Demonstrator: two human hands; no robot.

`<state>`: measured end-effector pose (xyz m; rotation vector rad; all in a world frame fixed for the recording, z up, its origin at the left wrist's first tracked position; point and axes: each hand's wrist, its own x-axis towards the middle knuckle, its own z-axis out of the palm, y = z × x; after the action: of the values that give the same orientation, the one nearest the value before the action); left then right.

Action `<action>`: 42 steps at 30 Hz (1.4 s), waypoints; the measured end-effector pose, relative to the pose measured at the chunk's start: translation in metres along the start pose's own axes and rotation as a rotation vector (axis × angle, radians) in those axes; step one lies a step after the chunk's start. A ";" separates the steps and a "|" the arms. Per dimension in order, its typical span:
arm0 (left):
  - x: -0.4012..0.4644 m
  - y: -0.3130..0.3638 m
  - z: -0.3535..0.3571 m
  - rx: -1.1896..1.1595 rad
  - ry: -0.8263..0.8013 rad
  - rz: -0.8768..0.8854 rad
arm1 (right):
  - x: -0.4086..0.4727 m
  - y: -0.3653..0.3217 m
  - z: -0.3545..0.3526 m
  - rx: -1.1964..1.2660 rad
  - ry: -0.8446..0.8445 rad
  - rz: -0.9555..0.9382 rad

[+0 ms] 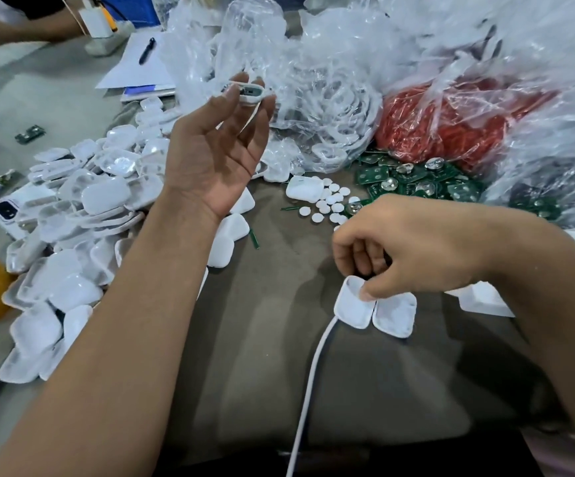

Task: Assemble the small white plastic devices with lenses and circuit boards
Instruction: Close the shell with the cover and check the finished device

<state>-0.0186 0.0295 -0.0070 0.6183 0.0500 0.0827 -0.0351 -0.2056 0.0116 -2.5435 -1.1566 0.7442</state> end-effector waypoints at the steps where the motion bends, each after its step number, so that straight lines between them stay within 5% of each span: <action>1: 0.000 0.000 0.000 -0.001 0.002 0.001 | 0.000 0.001 -0.001 -0.007 0.008 -0.004; 8: 0.001 -0.005 0.001 0.016 -0.014 -0.013 | -0.002 0.010 -0.015 0.253 0.181 -0.011; 13: 0.001 -0.018 0.004 0.012 -0.039 -0.056 | 0.026 0.017 -0.016 0.480 0.761 0.116; 16: 0.002 -0.024 0.004 0.026 -0.066 -0.074 | 0.043 0.014 -0.014 0.840 0.923 0.118; 21: 0.005 -0.030 0.003 0.061 -0.085 -0.068 | 0.049 0.012 -0.001 1.311 0.911 -0.067; 26: 0.007 -0.030 0.002 0.109 -0.067 -0.057 | 0.055 0.008 0.008 1.347 0.921 -0.164; 31: 0.010 -0.030 -0.001 0.087 -0.093 -0.064 | 0.057 0.008 0.007 1.726 0.790 -0.203; 42: 0.010 -0.033 -0.004 0.143 -0.147 -0.052 | 0.054 0.006 0.005 1.668 0.881 -0.157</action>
<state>-0.0065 0.0059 -0.0298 0.7639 -0.0712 -0.0166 -0.0038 -0.1690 -0.0139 -1.0282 -0.1279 0.1993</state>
